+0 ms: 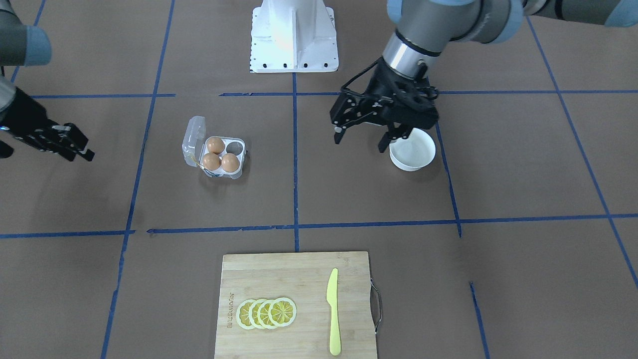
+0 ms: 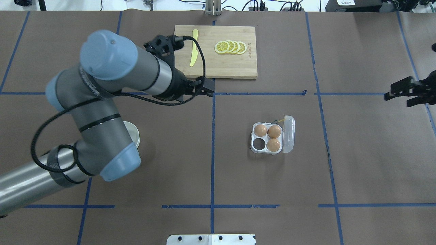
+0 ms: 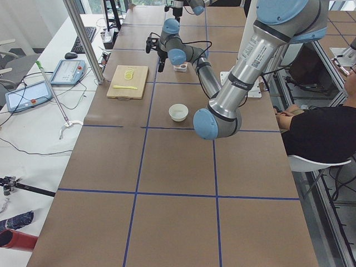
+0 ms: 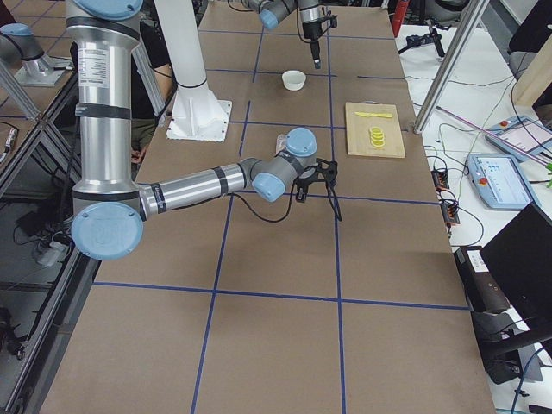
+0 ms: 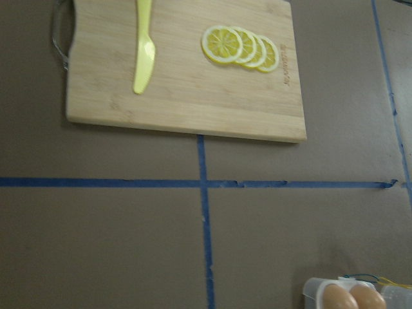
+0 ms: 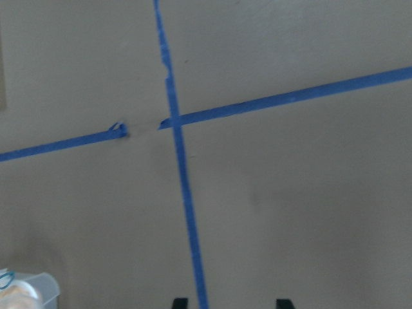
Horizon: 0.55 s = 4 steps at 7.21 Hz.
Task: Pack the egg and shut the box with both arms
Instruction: 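Open the left gripper and withdraw it while the right arm reaches toward the carton lid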
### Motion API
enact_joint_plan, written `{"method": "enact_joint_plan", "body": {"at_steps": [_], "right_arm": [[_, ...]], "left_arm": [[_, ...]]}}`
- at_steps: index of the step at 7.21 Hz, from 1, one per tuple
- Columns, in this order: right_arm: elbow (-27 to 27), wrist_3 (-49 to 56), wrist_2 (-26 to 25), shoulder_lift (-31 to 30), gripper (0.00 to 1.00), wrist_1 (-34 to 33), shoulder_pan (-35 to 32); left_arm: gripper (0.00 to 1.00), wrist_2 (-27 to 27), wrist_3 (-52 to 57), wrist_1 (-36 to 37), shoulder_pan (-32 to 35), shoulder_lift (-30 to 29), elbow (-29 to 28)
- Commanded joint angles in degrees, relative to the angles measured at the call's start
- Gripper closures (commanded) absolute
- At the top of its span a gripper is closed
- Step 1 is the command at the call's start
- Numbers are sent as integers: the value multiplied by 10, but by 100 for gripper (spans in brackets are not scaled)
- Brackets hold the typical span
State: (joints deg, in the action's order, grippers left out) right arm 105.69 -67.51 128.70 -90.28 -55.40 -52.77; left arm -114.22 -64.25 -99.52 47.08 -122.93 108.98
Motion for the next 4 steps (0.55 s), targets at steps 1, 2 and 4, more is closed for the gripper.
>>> {"method": "enact_joint_plan", "body": {"at_steps": [1, 2, 4], "right_arm": [[24, -37, -32, 19, 100, 11, 82], [26, -38, -34, 40, 100, 7, 103], [23, -39, -60, 111, 100, -40, 148]], "left_arm": [[0, -49, 128, 46, 101, 63, 35], [0, -54, 189, 45, 130, 95, 37], [0, -64, 288, 44, 165, 138, 33]]}}
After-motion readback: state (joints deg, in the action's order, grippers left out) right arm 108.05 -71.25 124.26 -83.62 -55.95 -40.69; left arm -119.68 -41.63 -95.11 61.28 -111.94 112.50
